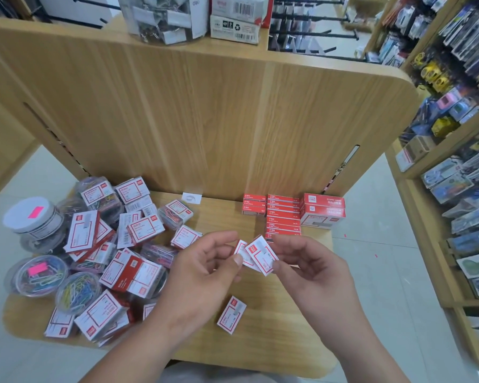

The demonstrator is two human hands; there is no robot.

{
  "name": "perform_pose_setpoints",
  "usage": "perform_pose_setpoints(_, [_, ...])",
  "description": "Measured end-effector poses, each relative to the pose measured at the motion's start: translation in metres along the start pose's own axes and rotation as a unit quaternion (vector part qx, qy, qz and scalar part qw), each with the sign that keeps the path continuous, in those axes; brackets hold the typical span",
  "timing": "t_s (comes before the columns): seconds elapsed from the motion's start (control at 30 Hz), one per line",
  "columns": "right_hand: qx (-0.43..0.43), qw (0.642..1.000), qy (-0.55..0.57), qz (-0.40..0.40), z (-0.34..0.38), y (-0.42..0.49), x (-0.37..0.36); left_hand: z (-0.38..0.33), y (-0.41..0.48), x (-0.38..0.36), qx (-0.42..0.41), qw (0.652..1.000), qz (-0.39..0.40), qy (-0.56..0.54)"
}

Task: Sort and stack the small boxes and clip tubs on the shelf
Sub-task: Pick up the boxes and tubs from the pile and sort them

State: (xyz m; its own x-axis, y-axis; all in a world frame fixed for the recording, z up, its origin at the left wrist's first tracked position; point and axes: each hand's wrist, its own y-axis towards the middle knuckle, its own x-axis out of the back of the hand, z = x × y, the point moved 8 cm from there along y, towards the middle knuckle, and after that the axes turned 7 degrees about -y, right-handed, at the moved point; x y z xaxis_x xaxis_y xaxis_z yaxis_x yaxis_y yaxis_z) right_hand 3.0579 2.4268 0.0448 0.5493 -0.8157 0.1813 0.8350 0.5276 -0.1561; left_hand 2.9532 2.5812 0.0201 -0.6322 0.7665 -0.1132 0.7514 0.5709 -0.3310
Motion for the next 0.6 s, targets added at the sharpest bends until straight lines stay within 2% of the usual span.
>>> perform_pose_setpoints(0.23, [-0.007, 0.999, -0.029, -0.011, 0.003, -0.001, 0.010, -0.001, 0.002, 0.013, -0.015, 0.999, -0.037, 0.006])
perform_pose_setpoints(0.6, [-0.015, 0.999, -0.044, -0.016, 0.000, -0.001, 0.004, -0.005, -0.003, 0.003, -0.019, 1.000, -0.004, 0.014])
